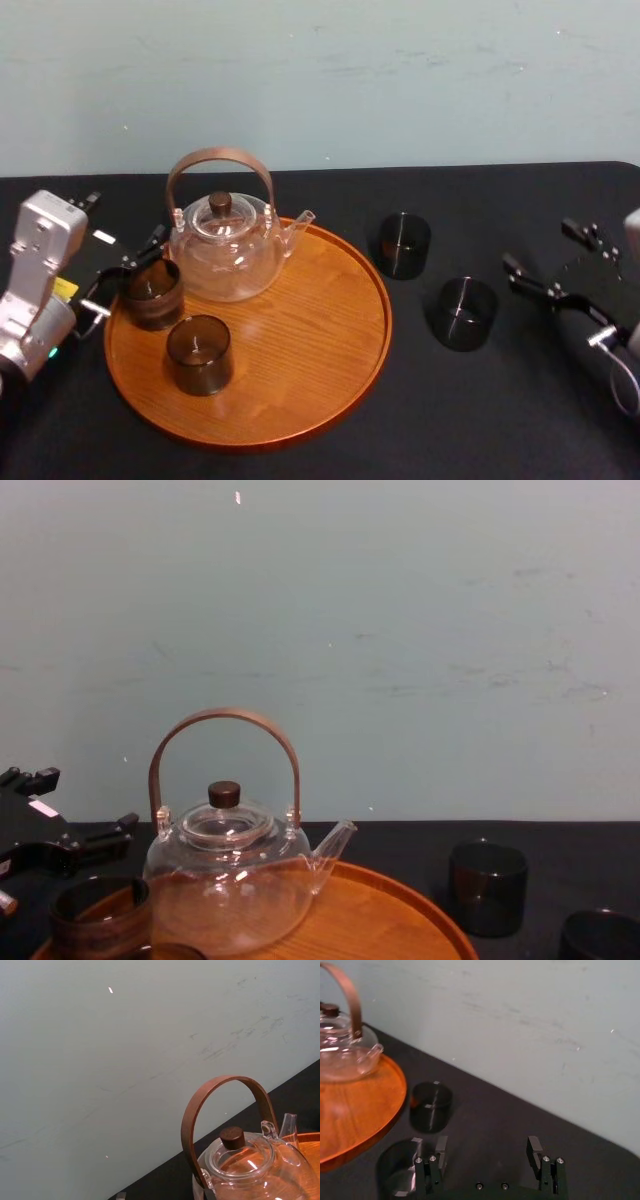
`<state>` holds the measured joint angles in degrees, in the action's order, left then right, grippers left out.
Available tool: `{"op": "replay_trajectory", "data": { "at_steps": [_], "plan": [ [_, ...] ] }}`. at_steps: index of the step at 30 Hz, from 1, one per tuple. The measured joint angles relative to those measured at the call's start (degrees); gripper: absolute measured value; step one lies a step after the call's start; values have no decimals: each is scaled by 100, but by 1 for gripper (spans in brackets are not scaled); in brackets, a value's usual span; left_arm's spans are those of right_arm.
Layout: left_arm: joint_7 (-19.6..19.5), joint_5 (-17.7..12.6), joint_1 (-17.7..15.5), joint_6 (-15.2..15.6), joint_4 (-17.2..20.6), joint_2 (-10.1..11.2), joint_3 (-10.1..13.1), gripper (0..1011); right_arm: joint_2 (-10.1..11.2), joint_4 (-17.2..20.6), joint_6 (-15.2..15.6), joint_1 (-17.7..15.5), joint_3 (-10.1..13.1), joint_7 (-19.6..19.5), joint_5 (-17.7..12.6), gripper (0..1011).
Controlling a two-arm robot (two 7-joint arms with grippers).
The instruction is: Pick up the glass from the table and place it on the tray.
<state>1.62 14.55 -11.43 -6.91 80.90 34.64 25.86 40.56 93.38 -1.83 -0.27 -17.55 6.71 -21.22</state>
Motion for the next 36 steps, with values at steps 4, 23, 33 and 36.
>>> {"op": "replay_trajectory", "data": {
  "at_steps": [4, 23, 33, 36],
  "plan": [
    [0, 0, 0, 0, 0, 0, 0, 1001, 122, 206, 114, -299, 127, 131, -116, 1002],
    [0, 0, 0, 0, 0, 0, 0, 1001, 417, 573, 615, -902, 311, 886, -301, 1002],
    [0, 0, 0, 0, 0, 0, 0, 1001, 271, 519, 774, -839, 294, 1095, -261, 1002],
    [0, 0, 0, 0, 0, 0, 0, 1001, 193, 468, 834, -767, 281, 1157, -245, 1002]
  ]
}}
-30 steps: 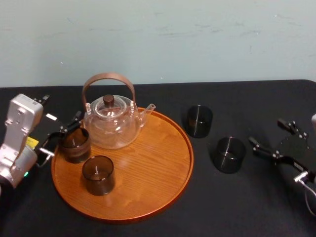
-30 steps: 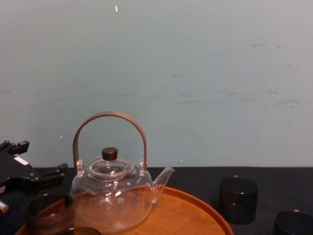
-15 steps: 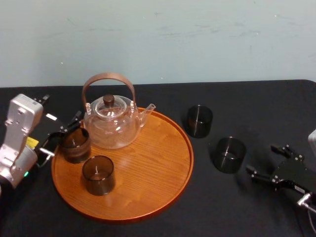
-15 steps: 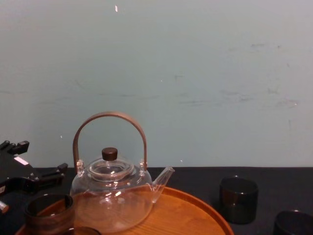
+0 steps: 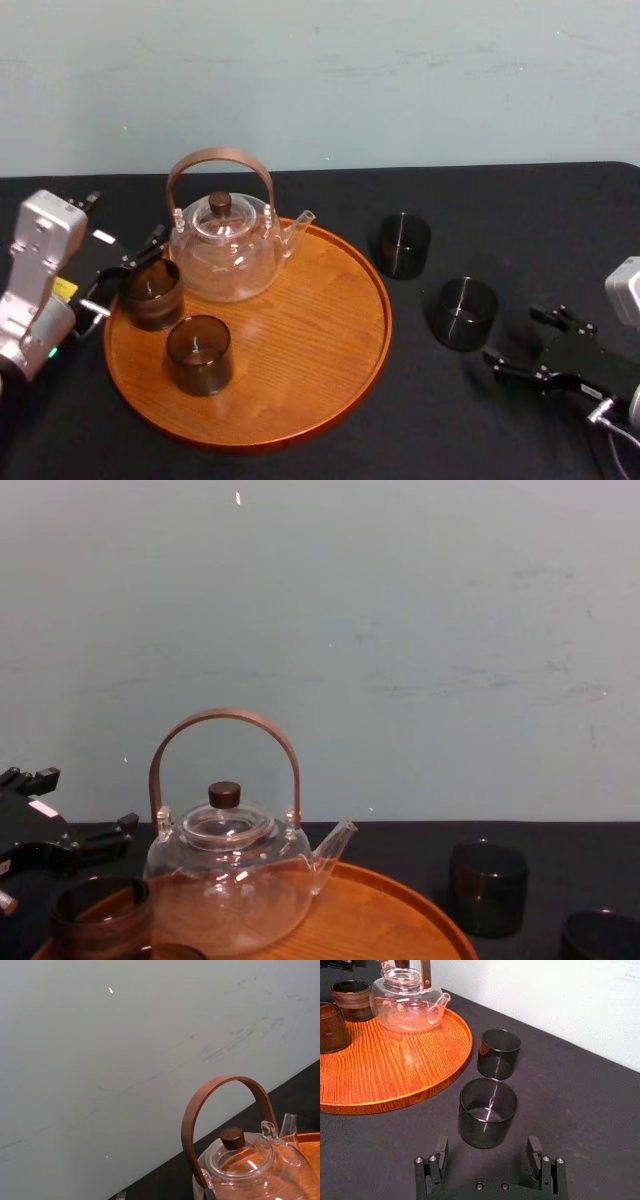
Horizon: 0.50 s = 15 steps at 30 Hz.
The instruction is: Pick up the glass from the table and place it on the tray.
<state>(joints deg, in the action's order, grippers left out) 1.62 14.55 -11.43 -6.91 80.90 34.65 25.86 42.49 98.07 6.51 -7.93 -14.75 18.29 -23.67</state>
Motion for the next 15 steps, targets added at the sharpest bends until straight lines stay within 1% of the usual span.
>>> {"op": "replay_trajectory", "data": {
  "at_steps": [7, 10, 13, 15],
  "plan": [
    [0, 0, 0, 0, 0, 0, 0, 1002, -191, -132, 172, 204, -55, 138, 60, 1002],
    [0, 0, 0, 0, 0, 0, 0, 1001, -294, -201, 332, 309, -73, 184, 81, 1002],
    [0, 0, 0, 0, 0, 0, 0, 1001, -346, -229, 434, 363, -80, 208, 92, 1002],
    [0, 0, 0, 0, 0, 0, 0, 1001, -389, -244, 557, 415, -89, 224, 117, 1002]
  ]
}}
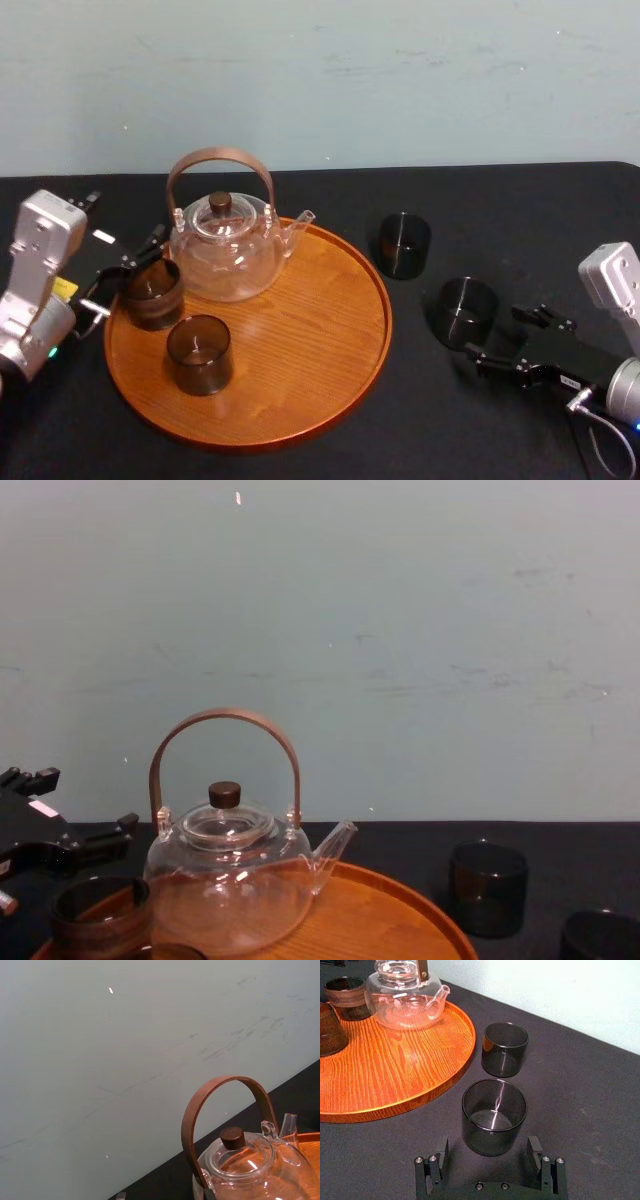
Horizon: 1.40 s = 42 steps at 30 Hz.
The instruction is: Pick up the glass from the table and place it on the tray.
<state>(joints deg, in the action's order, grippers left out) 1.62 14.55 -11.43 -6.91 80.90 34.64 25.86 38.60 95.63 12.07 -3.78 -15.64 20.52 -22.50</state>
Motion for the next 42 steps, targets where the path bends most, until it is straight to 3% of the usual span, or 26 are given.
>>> {"op": "replay_trajectory", "data": {
  "at_steps": [7, 15, 42],
  "plan": [
    [0, 0, 0, 0, 0, 0, 0, 1001, -100, 44, 460, 104, 47, 15, 13, 1002],
    [0, 0, 0, 0, -1, 0, 0, 1001, -162, 108, 678, 189, 84, 25, 10, 1002],
    [0, 0, 0, 0, 0, 0, 0, 1001, -445, -342, 814, 791, -161, 185, 127, 1002]
  ]
}}
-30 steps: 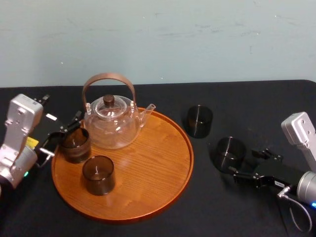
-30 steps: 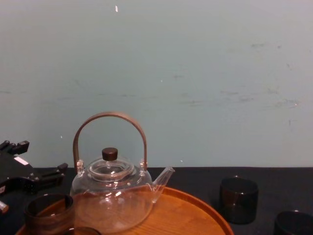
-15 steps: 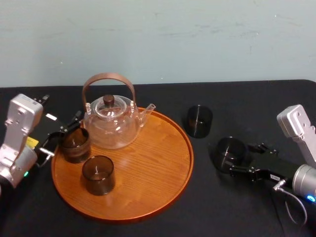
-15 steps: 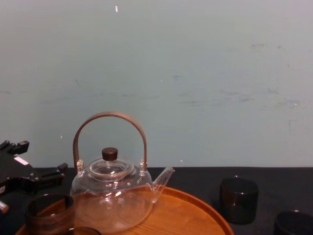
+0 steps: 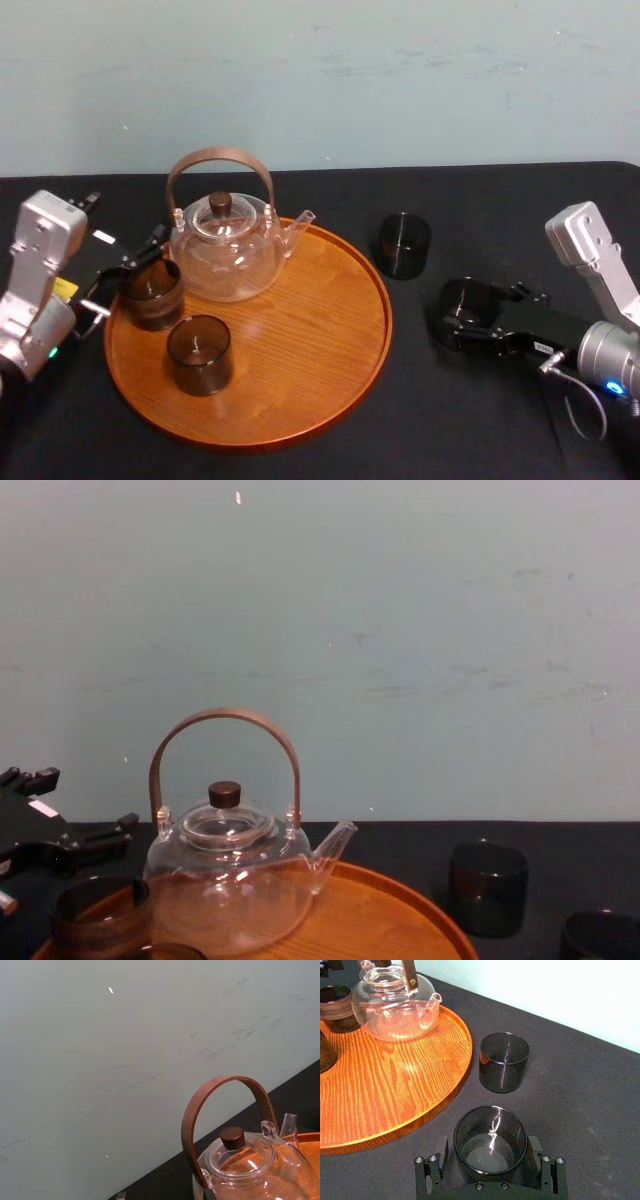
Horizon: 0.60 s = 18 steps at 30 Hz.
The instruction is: Pick up the glass from the table and place it on the tray.
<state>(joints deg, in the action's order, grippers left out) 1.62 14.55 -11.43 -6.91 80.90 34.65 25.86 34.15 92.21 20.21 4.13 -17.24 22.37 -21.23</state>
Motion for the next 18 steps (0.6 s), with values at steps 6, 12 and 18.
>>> {"op": "replay_trajectory", "data": {
  "at_steps": [6, 12, 18],
  "plan": [
    [0, 0, 0, 0, 0, 0, 0, 1001, -45, -92, -1, 128, -82, 50, 37, 1002],
    [0, 0, 0, 0, 0, 0, 0, 1001, -65, -129, -2, 189, -157, 23, 141, 1003],
    [0, 0, 0, 0, 0, 0, 0, 1001, -65, -129, -5, 189, -152, 24, 133, 1002]
  ]
}}
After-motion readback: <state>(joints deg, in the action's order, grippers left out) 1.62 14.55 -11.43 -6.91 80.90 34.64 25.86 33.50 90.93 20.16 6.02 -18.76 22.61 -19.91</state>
